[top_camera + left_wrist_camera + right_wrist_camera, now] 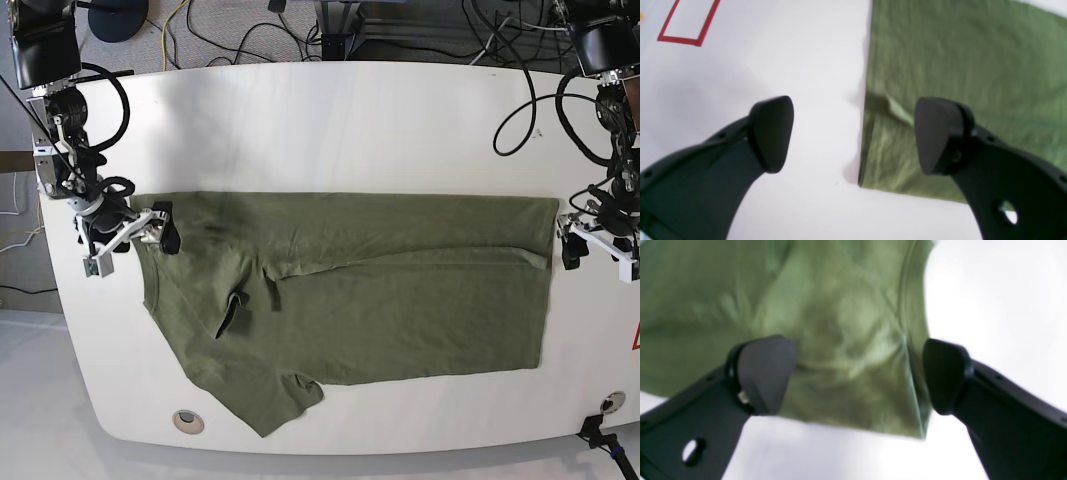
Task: Fold the T-shirt properly
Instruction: 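Release the folded edge and raise both grippers, then grasp the folded edge with both grippers and drag it back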
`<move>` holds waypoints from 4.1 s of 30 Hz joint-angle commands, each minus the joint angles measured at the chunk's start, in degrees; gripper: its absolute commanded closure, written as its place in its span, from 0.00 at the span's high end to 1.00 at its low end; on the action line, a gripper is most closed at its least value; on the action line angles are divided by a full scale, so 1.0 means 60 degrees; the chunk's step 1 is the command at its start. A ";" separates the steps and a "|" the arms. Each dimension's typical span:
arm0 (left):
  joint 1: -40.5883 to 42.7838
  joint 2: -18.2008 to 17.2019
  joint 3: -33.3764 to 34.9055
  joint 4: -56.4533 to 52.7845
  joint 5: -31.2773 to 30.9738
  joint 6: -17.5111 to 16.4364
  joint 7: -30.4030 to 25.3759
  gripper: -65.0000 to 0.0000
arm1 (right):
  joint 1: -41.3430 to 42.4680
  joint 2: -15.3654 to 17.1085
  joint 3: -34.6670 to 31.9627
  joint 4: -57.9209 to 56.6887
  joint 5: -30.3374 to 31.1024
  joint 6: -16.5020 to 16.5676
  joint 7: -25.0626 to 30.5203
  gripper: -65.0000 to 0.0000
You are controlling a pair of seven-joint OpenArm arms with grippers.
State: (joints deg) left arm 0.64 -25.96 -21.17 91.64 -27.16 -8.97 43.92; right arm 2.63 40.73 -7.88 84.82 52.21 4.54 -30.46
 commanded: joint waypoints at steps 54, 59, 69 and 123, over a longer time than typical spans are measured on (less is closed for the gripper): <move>0.0178 -0.0282 0.2100 -0.2240 -0.0009 0.0038 -0.1071 0.79 | -0.1237 -0.2429 0.1672 -0.1293 -0.2569 0.0966 0.0717 0.00; 0.0178 -0.0282 0.2100 -0.2254 -0.0009 0.0038 -0.1071 0.37 | -0.1237 -0.2459 0.1672 -0.1293 -0.2569 0.0966 0.0717 0.00; 0.0354 -0.0297 0.2100 -0.2254 -0.0009 0.0038 -0.1071 0.14 | -0.1237 -0.2459 0.1672 -0.1293 -0.2569 0.0966 0.0717 0.00; 0.7197 -0.1586 0.0532 0.1731 -0.0038 0.0038 -0.1057 0.56 | -0.7816 -0.2532 0.3416 0.3498 -0.2569 0.0863 0.0673 0.47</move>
State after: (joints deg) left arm 43.48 -33.91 -16.25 101.32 -27.44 -9.13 38.00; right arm -43.66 24.86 12.34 104.51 36.60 9.69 -25.98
